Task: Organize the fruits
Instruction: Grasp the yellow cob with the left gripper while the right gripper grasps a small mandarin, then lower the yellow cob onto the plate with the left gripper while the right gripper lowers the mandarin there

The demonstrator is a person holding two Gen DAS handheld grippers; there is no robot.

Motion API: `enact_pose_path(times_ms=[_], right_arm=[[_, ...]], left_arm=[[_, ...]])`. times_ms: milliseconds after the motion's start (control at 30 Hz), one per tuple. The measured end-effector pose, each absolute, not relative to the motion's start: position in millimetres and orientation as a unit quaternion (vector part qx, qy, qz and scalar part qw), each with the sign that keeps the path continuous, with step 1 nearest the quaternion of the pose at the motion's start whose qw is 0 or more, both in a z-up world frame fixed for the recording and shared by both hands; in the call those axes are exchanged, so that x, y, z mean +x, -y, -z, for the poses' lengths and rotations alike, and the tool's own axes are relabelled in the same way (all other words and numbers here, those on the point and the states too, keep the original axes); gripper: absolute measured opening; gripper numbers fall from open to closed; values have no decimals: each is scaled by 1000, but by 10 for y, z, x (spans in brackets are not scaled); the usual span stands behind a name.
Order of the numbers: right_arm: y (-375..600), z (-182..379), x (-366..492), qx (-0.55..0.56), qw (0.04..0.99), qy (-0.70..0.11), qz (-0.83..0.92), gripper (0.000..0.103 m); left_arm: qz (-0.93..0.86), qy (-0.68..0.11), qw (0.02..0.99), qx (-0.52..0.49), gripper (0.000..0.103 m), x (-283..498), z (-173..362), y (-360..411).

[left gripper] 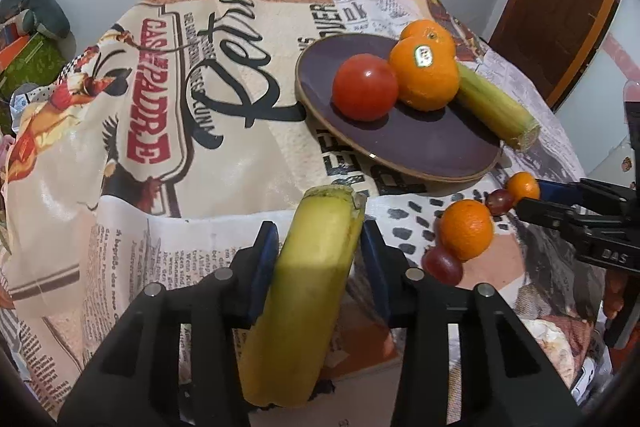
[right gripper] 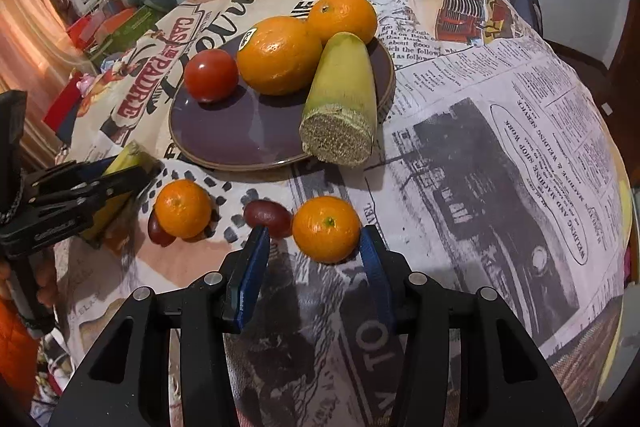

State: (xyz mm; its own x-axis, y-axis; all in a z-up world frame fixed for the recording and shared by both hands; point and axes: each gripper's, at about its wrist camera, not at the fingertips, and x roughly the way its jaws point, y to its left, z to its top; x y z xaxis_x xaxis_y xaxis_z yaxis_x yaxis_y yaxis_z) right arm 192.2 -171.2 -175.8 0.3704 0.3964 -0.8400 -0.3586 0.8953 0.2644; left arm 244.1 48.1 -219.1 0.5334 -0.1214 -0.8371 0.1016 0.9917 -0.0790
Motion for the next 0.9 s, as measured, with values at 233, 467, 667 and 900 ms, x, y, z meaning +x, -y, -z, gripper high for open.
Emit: enact_pose_path(times_ms=[233,467,667,900], right_arm=[[1765,1749,1957,20,827,-514,-225,32],[1816,1564,1860,24,840,-494,-222,32],[1846,1340,1777,20,854,-470,-222,32],[1857,1168,1752,20,866,-447,-224,32]], left_arm=[[67,-449,891,-24,39,2338,1903,-500],[72,-415,906,-24,37,2202,1568,-480],[80,-397,914,-25,36,2183,1385,-406],[94,-383,919,-23,36,2222,1239,-292]])
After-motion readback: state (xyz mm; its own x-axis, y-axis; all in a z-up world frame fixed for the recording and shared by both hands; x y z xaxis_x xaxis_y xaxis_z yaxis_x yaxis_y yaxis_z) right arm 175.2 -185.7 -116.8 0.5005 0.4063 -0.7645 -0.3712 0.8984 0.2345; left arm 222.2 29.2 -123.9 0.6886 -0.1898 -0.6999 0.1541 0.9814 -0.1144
